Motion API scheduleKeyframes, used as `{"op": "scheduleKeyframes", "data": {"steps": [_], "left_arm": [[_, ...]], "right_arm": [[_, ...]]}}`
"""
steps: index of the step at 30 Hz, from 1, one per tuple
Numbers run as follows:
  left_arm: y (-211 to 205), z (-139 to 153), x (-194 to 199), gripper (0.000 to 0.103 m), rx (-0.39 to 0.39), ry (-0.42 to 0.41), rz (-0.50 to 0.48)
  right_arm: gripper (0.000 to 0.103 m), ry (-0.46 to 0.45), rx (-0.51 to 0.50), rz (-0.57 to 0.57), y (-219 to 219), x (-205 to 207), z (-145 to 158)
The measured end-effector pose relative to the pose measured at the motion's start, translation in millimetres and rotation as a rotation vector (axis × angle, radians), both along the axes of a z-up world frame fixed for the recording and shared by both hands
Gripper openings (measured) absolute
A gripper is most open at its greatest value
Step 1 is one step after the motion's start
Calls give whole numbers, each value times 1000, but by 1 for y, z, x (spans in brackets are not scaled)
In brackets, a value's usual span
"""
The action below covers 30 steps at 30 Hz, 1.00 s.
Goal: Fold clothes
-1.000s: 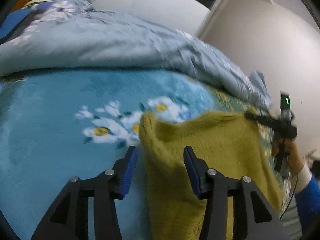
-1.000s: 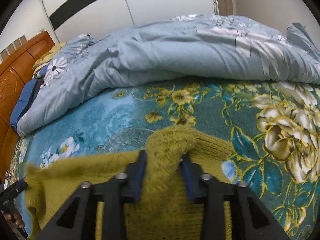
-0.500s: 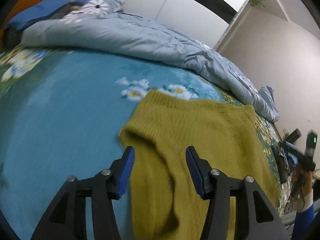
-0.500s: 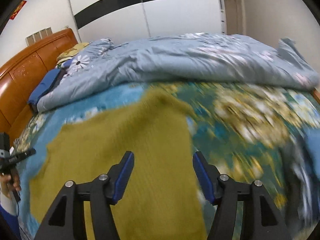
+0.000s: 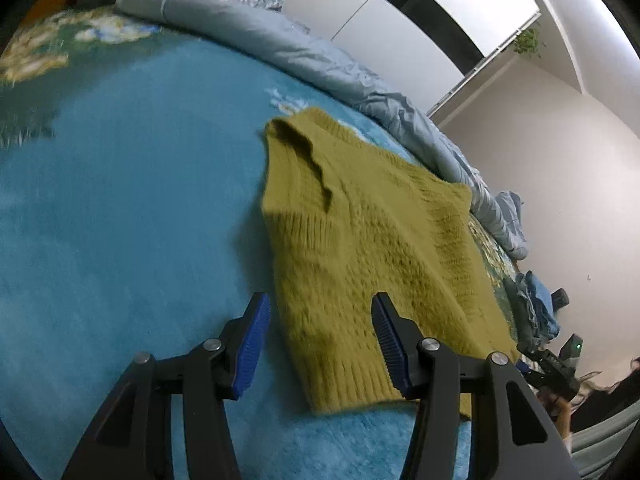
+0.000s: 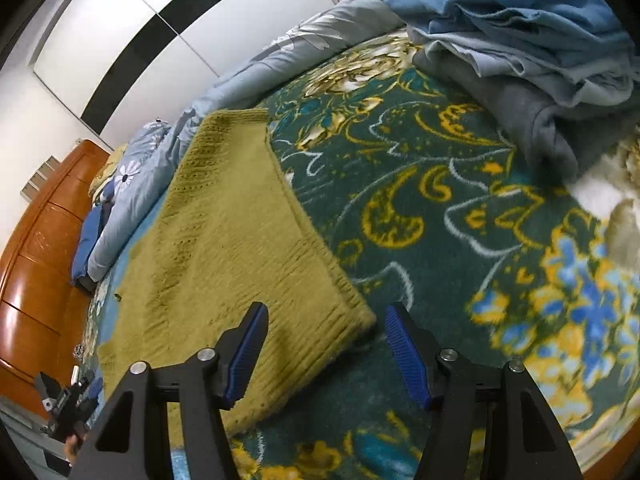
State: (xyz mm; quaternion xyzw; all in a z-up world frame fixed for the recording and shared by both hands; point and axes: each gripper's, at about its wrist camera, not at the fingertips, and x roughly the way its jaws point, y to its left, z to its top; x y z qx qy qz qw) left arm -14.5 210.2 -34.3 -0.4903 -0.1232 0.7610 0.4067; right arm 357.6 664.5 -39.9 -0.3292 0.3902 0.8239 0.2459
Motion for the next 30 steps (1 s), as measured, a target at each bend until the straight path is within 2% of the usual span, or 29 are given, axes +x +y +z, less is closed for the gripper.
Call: {"op": "scheduleKeyframes", "data": {"steps": [1, 2, 3, 5, 6, 7, 9, 10, 11, 14, 16, 18, 22, 30], "left_arm": [[1, -2, 2, 54, 5, -10, 0], [2, -3, 3, 54, 8, -17, -1], [3, -4, 4, 54, 10, -19, -2], [6, -5, 4, 54, 14, -25, 4], [7, -5, 5, 54, 16, -29, 8], [7, -5, 5, 54, 18, -30, 14], [6, -4, 6, 44, 21, -29, 30], [5, -4, 6, 32, 23, -28, 38], [4, -4, 6, 26, 21, -29, 41], [2, -2, 9, 26, 12, -28, 38], [2, -2, 11, 26, 2, -25, 37], [2, -4, 11, 26, -3, -37, 38], [3, -8, 12, 26, -13, -57, 34], [3, -13, 15, 26, 22, -100, 34]], "right_arm": [[56, 14, -5, -2, -1, -1, 0], [47, 24, -10, -7, -2, -1, 1], [34, 28, -15, -16, -2, -1, 1], [14, 53, -41, -31, -1, -1, 0], [13, 69, -47, -36, -1, 1, 2], [12, 86, -40, -39, -2, 5, 6], [11, 120, -24, -44, -5, 13, 13], [11, 137, -7, -51, -7, 18, 20], [11, 152, 17, -63, -10, 27, 27], [10, 163, 62, -83, -18, 48, 36], [10, 147, 61, -94, -21, 57, 30], [10, 139, 16, -109, -19, 61, 17], [10, 144, -50, -133, -12, 62, -3], [11, 133, -24, -103, -14, 57, 3]]}}
